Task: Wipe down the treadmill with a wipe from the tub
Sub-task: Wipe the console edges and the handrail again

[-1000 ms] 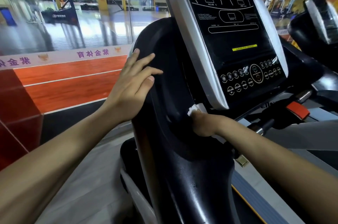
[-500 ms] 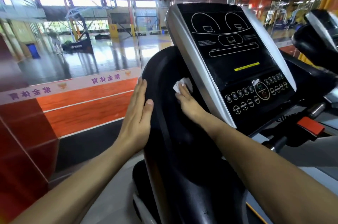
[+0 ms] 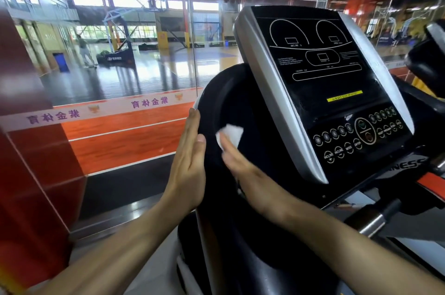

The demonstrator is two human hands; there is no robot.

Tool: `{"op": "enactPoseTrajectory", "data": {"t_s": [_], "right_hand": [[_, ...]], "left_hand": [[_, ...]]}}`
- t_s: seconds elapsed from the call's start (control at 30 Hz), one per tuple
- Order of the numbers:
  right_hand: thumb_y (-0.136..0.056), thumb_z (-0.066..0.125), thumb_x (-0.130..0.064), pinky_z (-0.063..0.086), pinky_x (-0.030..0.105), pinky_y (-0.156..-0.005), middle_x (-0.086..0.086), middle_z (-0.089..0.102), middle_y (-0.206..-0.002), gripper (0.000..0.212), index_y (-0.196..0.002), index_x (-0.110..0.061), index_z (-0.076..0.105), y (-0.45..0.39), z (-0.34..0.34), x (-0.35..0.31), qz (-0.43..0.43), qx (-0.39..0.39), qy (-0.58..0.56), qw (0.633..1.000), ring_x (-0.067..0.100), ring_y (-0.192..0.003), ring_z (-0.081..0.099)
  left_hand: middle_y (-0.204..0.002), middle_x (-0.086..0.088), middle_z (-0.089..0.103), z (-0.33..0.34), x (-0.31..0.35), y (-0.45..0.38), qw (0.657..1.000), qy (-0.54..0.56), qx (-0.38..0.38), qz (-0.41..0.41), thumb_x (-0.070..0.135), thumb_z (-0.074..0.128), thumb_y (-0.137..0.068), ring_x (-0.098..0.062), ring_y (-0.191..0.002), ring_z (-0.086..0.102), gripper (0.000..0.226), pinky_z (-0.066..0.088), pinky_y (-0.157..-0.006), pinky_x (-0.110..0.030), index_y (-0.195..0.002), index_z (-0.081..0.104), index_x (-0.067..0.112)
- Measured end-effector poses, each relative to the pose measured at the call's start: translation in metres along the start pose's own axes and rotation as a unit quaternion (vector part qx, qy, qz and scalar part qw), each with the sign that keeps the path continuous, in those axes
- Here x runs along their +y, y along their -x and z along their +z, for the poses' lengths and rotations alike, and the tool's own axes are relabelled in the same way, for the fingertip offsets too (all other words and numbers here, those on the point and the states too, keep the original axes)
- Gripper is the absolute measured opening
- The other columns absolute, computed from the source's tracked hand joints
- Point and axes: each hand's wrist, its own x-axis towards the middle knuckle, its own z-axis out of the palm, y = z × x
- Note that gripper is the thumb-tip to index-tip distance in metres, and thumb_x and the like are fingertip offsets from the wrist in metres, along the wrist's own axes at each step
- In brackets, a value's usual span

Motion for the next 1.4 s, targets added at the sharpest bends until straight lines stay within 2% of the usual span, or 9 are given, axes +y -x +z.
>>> {"op": "enactPoseTrajectory", "data": {"t_s": [0.13,0.3,0.4,0.57,0.7,0.9,1.03,1.13,1.4], "right_hand": [[-0.112,0.024,-0.030,-0.008,0.033,-0.125,-0.008,-0.004,-0.168,0.052,-0.161,-0.016,0.016,-0.048,-0.006,-0.055,-0.063,0.082,0.055,0.993,0.007,-0.152,-0.017],[-0.112,0.013,-0.026,0.003,0.043,-0.126,0.004,-0.001,-0.170,0.049,-0.159,-0.012,0.020,-0.075,-0.016,-0.088,0.000,0.136,0.112,0.984,0.025,-0.156,-0.008],[-0.109,0.020,-0.049,0.012,0.030,-0.123,0.000,0.016,-0.168,0.055,-0.159,-0.027,0.024,-0.036,-0.003,-0.072,-0.005,0.109,0.092,0.990,0.017,-0.155,0.015],[-0.101,0.028,-0.067,0.008,0.032,-0.127,-0.024,0.026,-0.162,0.052,-0.148,-0.049,0.042,0.083,0.007,-0.029,-0.017,-0.007,0.052,0.998,-0.012,-0.148,0.013],[-0.101,0.030,-0.057,0.015,0.024,-0.125,-0.032,0.033,-0.155,0.051,-0.149,-0.046,0.042,0.164,-0.006,-0.036,-0.002,-0.051,0.132,0.990,-0.019,-0.142,0.019],[-0.101,0.030,-0.057,0.026,0.012,-0.117,-0.042,0.054,-0.130,0.050,-0.138,-0.039,0.058,0.185,-0.038,-0.054,0.105,-0.080,0.167,0.977,-0.024,-0.127,0.039],[-0.096,0.021,-0.076,0.026,0.018,-0.114,-0.020,0.052,-0.145,0.071,-0.148,-0.036,0.048,0.140,-0.042,-0.048,0.221,-0.131,0.307,0.916,0.002,-0.139,0.043],[-0.111,0.019,-0.044,0.022,0.030,-0.115,0.007,0.033,-0.162,0.050,-0.160,-0.034,0.019,0.100,-0.039,-0.035,0.262,-0.220,0.396,0.852,0.025,-0.146,0.034],[-0.112,0.019,-0.033,0.027,0.042,-0.120,0.004,0.028,-0.161,0.048,-0.160,-0.027,0.022,0.069,-0.078,0.011,0.348,-0.181,0.485,0.782,0.032,-0.145,0.035]], "left_hand": [[-0.167,0.018,0.016,0.000,0.001,0.000,1.000,-0.007,-0.001,0.001,0.034,0.026,-0.103,0.012,-0.150,0.010,0.060,0.007,-0.127,-0.025,-0.161,0.020,0.022],[-0.167,0.014,0.018,-0.001,0.003,0.005,1.000,-0.010,0.000,0.006,0.034,0.025,-0.105,0.010,-0.150,0.011,0.058,0.009,-0.126,-0.023,-0.161,0.023,0.019],[-0.168,0.004,0.022,-0.002,-0.001,0.004,1.000,-0.014,0.005,0.024,0.032,0.025,-0.106,0.002,-0.153,0.015,0.057,0.011,-0.127,-0.028,-0.159,0.025,0.012],[-0.166,0.000,0.027,0.001,-0.004,0.004,0.999,-0.026,0.022,0.028,0.035,0.021,-0.107,-0.005,-0.153,0.020,0.058,0.015,-0.127,-0.032,-0.159,0.030,0.010],[-0.163,0.002,0.034,-0.001,0.005,0.005,0.999,-0.024,0.040,0.014,0.038,0.025,-0.108,-0.006,-0.150,0.028,0.054,0.020,-0.126,-0.035,-0.156,0.036,0.014],[-0.161,0.002,0.038,0.000,0.025,0.016,0.981,-0.096,-0.063,0.159,0.030,0.032,-0.108,-0.010,-0.154,0.023,0.045,0.012,-0.128,-0.040,-0.146,0.053,0.019],[-0.152,0.002,0.051,-0.001,0.023,0.015,0.970,-0.127,-0.104,0.181,0.035,0.028,-0.106,-0.012,-0.152,0.028,0.047,0.006,-0.128,-0.038,-0.136,0.062,0.022],[-0.138,0.013,0.059,0.000,0.022,0.014,0.970,-0.135,-0.111,0.171,0.031,0.028,-0.106,-0.009,-0.150,0.029,0.045,0.004,-0.127,-0.031,-0.129,0.067,0.022],[-0.120,0.010,0.067,0.001,0.020,0.013,0.969,-0.135,-0.110,0.175,0.021,0.029,-0.105,-0.014,-0.146,0.035,0.044,0.006,-0.127,-0.032,-0.113,0.073,0.019]]}}
